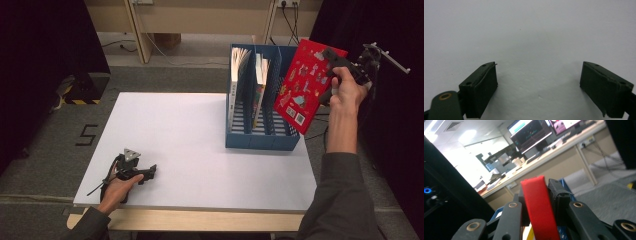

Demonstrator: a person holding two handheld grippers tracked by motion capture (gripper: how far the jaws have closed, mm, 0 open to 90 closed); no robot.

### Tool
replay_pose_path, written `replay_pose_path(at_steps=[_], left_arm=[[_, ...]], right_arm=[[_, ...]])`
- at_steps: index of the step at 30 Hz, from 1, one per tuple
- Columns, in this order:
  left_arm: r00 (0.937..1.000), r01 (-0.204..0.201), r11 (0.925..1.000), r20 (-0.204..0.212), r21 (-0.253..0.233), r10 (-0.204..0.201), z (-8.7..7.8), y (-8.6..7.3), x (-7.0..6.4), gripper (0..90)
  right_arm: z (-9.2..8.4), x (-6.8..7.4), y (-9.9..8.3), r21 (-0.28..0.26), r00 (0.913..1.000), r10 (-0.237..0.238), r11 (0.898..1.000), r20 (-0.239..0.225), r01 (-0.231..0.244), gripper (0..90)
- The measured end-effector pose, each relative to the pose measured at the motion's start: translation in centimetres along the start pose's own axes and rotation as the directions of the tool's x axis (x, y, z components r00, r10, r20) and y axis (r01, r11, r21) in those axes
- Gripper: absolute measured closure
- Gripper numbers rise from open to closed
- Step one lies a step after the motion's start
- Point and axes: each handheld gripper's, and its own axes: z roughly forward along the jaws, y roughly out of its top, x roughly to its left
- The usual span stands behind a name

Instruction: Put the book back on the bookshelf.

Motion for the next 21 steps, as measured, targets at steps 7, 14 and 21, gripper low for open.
replay_pose_path(at_steps=[7,14,21], left_arm=[[1.0000,0.000,1.0000,0.002,0.000,0.000,0.0,0.0,0.0,13.4],[1.0000,0.001,1.0000,0.003,0.000,-0.001,0.0,0.0,0.0,13.4],[1.0000,0.003,1.0000,0.004,0.000,-0.003,0.0,0.0,0.0,13.5]], right_arm=[[2.1,0.2,0.8,-0.011,0.9979,-0.018,1.000,0.061,0.019,74.4],[3.9,0.4,0.7,-0.007,0.9945,-0.038,0.999,0.098,0.039,74.4],[5.4,0.6,-0.8,0.009,0.9950,-0.046,0.999,0.089,0.045,74.2]])
